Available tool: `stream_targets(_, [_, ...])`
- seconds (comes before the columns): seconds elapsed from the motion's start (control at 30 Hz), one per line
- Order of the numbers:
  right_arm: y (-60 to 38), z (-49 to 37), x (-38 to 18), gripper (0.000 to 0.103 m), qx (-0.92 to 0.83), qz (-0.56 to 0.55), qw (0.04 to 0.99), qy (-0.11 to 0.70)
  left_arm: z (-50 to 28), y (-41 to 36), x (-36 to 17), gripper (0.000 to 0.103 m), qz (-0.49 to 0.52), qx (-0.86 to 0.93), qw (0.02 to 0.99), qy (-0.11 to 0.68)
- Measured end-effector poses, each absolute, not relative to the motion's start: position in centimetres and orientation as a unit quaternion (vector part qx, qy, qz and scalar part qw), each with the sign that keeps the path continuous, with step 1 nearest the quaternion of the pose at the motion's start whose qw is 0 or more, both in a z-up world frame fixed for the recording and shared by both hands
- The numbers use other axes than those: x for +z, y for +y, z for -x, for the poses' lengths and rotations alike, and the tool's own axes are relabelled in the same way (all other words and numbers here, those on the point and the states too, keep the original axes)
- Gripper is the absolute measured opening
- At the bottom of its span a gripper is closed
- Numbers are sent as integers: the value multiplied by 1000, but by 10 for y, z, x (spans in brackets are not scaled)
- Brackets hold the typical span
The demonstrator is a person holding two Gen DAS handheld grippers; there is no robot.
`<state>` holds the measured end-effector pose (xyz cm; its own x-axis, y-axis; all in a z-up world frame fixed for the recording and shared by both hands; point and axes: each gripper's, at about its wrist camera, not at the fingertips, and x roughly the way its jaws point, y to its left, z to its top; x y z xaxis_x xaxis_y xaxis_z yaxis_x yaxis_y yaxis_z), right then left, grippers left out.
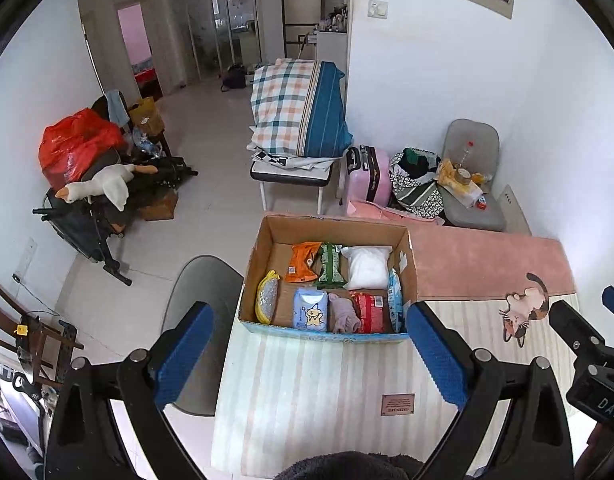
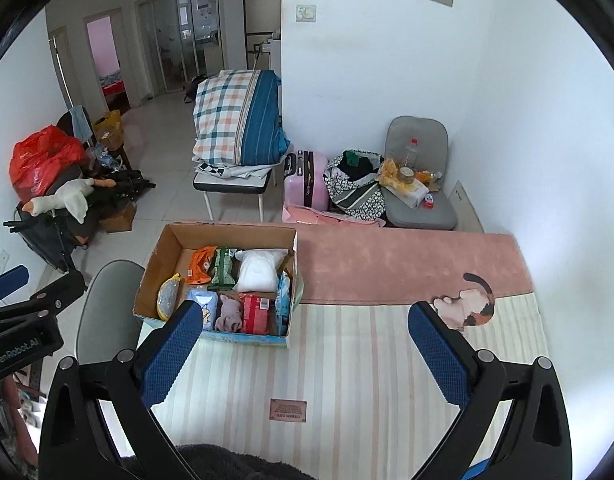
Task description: Organize soft objects
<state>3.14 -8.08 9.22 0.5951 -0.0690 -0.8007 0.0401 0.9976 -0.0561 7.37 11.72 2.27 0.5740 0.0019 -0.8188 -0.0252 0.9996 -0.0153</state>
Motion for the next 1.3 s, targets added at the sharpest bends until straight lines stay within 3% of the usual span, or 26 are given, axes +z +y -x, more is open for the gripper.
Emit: stream_targets(1.3, [-91, -23, 100, 103, -36, 25, 905, 423, -72, 115, 36, 99, -2, 0, 895, 446])
